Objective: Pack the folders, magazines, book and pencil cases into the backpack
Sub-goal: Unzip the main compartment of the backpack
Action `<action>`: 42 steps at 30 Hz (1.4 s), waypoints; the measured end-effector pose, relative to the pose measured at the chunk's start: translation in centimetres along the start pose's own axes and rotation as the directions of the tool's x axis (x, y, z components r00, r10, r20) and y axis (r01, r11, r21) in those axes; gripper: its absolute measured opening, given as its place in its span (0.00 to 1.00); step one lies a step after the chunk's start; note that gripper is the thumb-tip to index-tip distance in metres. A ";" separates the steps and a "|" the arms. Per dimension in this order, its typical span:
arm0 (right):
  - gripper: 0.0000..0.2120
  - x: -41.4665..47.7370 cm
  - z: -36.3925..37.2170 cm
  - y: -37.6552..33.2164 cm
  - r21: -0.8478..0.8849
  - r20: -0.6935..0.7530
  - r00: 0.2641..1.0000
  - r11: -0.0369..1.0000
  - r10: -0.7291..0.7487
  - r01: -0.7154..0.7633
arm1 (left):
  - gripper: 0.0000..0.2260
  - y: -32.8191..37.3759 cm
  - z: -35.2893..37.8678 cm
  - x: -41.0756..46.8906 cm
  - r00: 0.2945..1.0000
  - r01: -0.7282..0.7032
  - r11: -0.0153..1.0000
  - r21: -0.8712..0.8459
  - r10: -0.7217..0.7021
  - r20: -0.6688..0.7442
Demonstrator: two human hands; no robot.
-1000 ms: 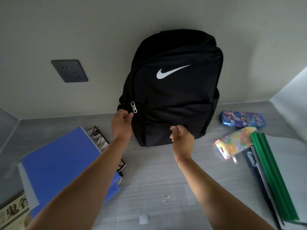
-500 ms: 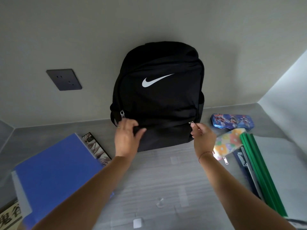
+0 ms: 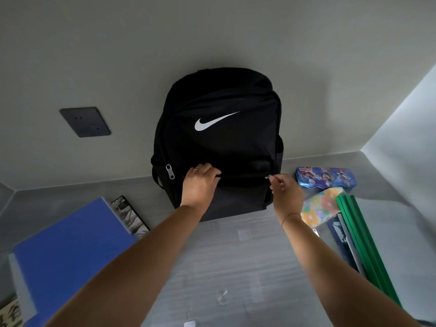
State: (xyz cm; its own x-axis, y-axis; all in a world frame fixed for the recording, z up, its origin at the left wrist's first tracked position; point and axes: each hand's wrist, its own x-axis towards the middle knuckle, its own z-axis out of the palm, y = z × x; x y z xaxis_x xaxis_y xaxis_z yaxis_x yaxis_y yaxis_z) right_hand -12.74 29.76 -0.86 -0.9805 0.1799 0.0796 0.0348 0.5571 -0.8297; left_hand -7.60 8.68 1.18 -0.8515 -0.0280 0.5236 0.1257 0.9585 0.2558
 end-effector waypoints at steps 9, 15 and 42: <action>0.10 0.4 0.8 -1.6 -0.154 -0.056 0.998 0.988 -0.031 0.022 | 0.09 -0.3 -1.9 -2.1 0.993 0.114 0.985 -0.132 -0.117 -0.017; 0.11 -3.9 2.7 -4.6 -0.141 -0.267 0.899 0.937 -0.346 0.319 | 0.09 -2.2 -4.8 -4.1 0.639 0.706 0.528 -0.473 -0.762 0.105; 0.08 -9.8 11.9 -13.1 0.024 0.119 0.684 0.691 -0.720 0.722 | 0.08 -4.1 -9.0 -4.3 0.608 0.656 0.217 -0.723 -0.720 0.335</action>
State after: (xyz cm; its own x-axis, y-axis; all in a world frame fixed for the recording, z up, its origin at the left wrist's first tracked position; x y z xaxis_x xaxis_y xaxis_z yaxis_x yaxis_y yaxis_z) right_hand -5.93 11.04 2.68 -0.7190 -0.3743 0.5857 -0.6889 0.4954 -0.5291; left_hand 0.14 2.30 5.19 -0.7790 -0.6117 -0.1378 -0.1626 -0.0150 0.9866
